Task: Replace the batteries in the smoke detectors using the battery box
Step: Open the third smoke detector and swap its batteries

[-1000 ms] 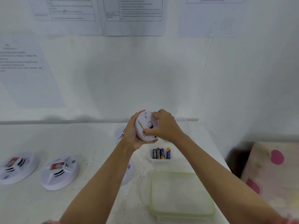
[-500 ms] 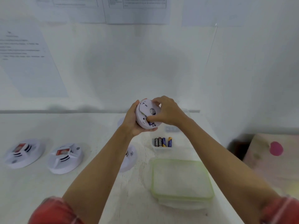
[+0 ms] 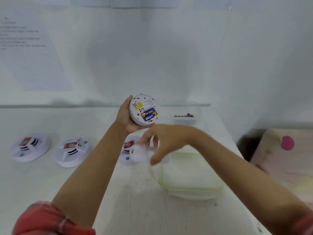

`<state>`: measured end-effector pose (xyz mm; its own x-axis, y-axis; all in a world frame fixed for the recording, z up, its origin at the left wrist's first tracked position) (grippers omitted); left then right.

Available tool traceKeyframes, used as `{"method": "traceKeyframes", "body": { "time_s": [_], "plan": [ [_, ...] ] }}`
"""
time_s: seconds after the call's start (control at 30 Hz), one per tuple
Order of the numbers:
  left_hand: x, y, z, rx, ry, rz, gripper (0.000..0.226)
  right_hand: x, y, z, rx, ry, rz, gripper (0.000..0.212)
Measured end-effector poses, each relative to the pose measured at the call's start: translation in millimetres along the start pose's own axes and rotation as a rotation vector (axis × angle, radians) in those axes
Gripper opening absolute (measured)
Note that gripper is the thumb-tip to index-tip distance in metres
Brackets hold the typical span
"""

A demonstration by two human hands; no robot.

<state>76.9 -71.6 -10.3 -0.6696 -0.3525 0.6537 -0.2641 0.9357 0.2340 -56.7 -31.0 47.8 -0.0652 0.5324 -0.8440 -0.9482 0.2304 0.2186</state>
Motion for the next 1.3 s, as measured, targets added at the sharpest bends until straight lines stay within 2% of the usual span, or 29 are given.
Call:
{"method": "traceKeyframes", "body": {
  "time_s": [0.1,0.3,0.4,0.53,0.73,0.8,0.9,0.97,1.03,1.13,1.23,1.3],
  "plan": [
    [-10.1,5.3,-4.0,-0.017,-0.050,-0.033,0.047,48.1,-6.3,14.1,-0.034,0.131,0.123,0.057],
    [-21.4,16.5,-5.9,-0.024,-0.016,-0.036,0.052,90.5,-26.3,17.9,-0.076,0.400,0.103,0.041],
    [-27.3,21.8,-3.5,-0.044,-0.026,-0.024,0.049,89.3,-27.4,24.1,-0.127,0.420,0.038,0.041],
    [-32.1,26.3,-3.9,-0.046,-0.030,-0.015,0.044,90.3,-28.6,28.6,-0.116,0.404,0.024,0.052],
    [-28.4,29.7,-2.3,-0.066,-0.033,0.002,0.058,99.3,-30.0,24.0,-0.076,0.372,0.060,0.055],
    [-26.5,30.2,-0.5,-0.082,-0.034,0.009,0.057,90.7,-27.6,21.3,-0.040,0.303,0.034,0.056],
    [-21.8,29.2,1.2,-0.093,-0.011,0.008,0.055,47.8,-20.7,13.1,0.026,0.145,-0.165,0.038],
    [-16.5,28.3,2.1,-0.094,0.020,0.025,0.059,8.2,-14.3,0.1,0.092,0.026,-0.381,0.021],
    [-10.6,27.5,2.7,-0.083,0.031,0.030,0.050,-23.8,-7.3,-17.0,0.177,-0.084,-0.607,0.012],
    [-2.3,24.4,4.5,-0.055,0.050,0.040,0.044,-43.3,-0.8,-34.0,0.272,-0.185,-0.819,0.018],
    [9.0,21.6,8.9,-0.045,0.056,0.057,0.040,-41.9,2.4,-33.9,0.324,-0.214,-0.858,0.035],
    [16.5,18.9,10.7,-0.039,0.068,0.071,0.039,-39.0,4.9,-30.7,0.331,-0.225,-0.888,0.038]
  ]
}}
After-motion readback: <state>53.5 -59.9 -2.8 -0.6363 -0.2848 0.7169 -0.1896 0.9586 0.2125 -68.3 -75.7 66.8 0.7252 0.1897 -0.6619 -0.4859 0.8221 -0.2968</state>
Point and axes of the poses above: each hand's wrist, its own y-axis away from the middle knuckle, its own x-axis out of the palm, z = x × y, the point moved 6 cm from there along -y, towards the middle knuckle, and after that the axes turned 3 degrees about -z, right-handed, at the moved point
